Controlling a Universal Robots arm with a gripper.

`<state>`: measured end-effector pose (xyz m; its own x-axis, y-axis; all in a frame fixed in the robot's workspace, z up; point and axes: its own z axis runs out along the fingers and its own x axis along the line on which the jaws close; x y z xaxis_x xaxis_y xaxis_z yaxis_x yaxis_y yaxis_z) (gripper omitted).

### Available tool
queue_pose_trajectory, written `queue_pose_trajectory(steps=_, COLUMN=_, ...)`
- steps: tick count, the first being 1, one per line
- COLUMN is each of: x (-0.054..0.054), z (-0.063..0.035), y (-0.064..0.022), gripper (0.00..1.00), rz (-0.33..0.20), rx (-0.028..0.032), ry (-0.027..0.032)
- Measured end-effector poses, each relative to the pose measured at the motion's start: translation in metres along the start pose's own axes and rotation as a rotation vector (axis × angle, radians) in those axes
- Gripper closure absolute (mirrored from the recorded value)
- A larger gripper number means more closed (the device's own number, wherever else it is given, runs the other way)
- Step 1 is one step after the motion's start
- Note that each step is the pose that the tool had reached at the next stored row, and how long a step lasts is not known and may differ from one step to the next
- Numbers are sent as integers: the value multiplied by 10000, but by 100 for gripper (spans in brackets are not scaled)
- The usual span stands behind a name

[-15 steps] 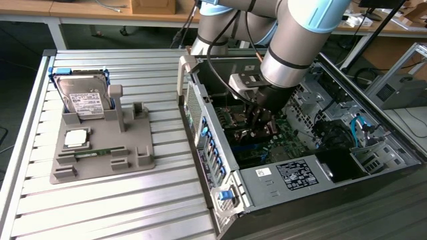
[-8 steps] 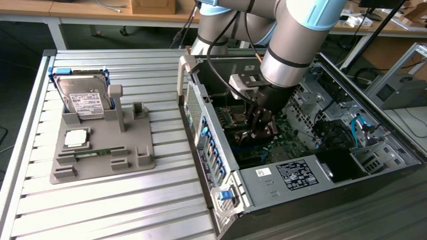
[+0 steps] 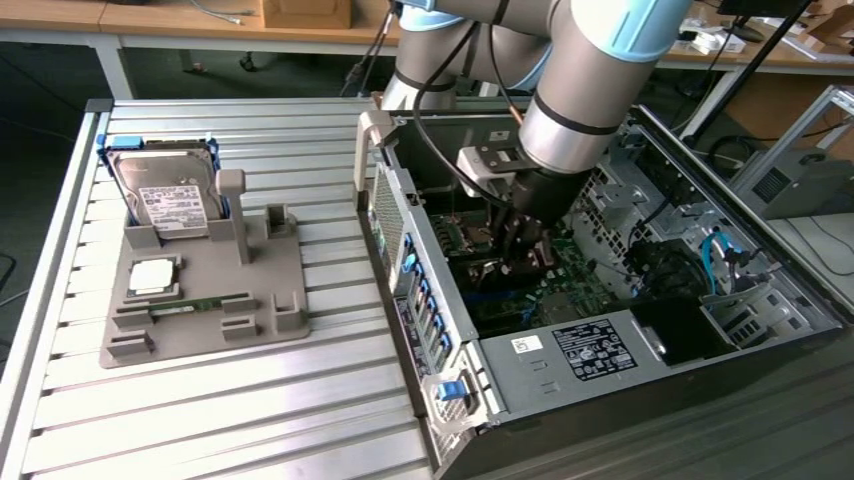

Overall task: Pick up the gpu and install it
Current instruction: 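Insert the gpu into the slot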

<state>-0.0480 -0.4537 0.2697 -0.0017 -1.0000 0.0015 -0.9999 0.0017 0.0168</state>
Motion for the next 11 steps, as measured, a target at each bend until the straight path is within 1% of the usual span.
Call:
queue_pose_trajectory(steps=1, x=-1, z=1, y=0, gripper=73, rz=-1, rx=0, ry=-36)
queue_pose_trajectory(steps=5, x=-1, z=3, y=0, gripper=73, rz=-2, rx=-1, ry=-39)
queue_pose_trajectory(steps=6, x=-1, z=4, y=2, gripper=73, rz=-1, rx=-1, ry=-7)
queue_pose_trajectory(steps=7, x=-1, z=3, y=3, gripper=73, rz=1, rx=-1, ry=65)
queue_pose_trajectory(steps=8, x=-1, z=3, y=3, gripper=73, rz=2, rx=0, ry=154)
queue_pose_trajectory(steps=9, x=-4, z=3, y=3, gripper=73, rz=4, rx=0, ry=209)
queue_pose_trajectory(steps=10, x=-10, z=3, y=3, gripper=73, rz=4, rx=-1, ry=225)
queue_pose_trajectory(steps=11, x=-17, z=3, y=3, gripper=73, rz=3, rx=0, ry=225)
